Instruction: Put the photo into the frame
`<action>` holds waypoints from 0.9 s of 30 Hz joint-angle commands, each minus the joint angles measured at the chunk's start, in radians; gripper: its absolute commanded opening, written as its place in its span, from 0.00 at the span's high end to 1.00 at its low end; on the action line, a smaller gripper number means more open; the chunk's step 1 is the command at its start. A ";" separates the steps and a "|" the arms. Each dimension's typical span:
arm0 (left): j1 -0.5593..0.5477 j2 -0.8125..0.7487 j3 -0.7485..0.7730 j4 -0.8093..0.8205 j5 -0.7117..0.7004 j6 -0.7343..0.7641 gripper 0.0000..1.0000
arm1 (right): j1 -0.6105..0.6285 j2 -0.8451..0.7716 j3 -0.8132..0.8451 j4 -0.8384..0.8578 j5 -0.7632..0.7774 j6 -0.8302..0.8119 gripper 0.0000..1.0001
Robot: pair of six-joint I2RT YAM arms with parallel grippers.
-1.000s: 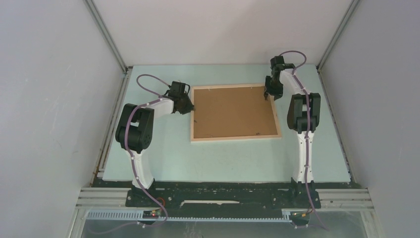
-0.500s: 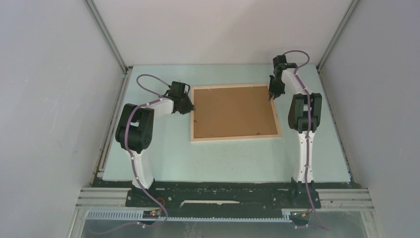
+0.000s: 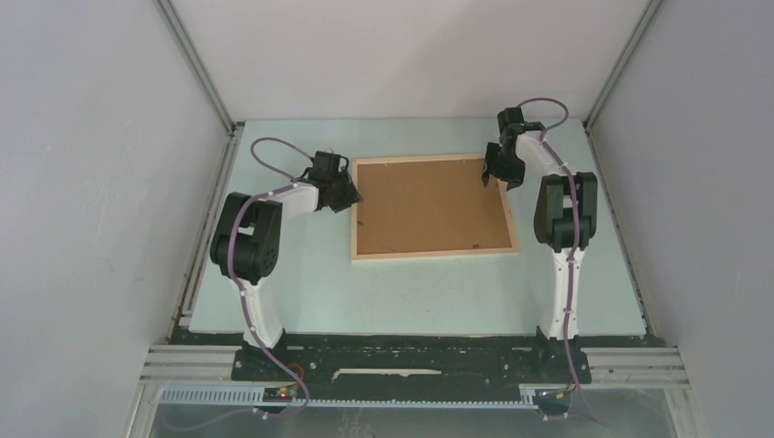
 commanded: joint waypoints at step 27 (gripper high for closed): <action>-0.055 -0.860 -0.826 0.592 0.157 -0.034 0.00 | 0.259 -1.644 -1.462 0.551 0.140 0.340 0.00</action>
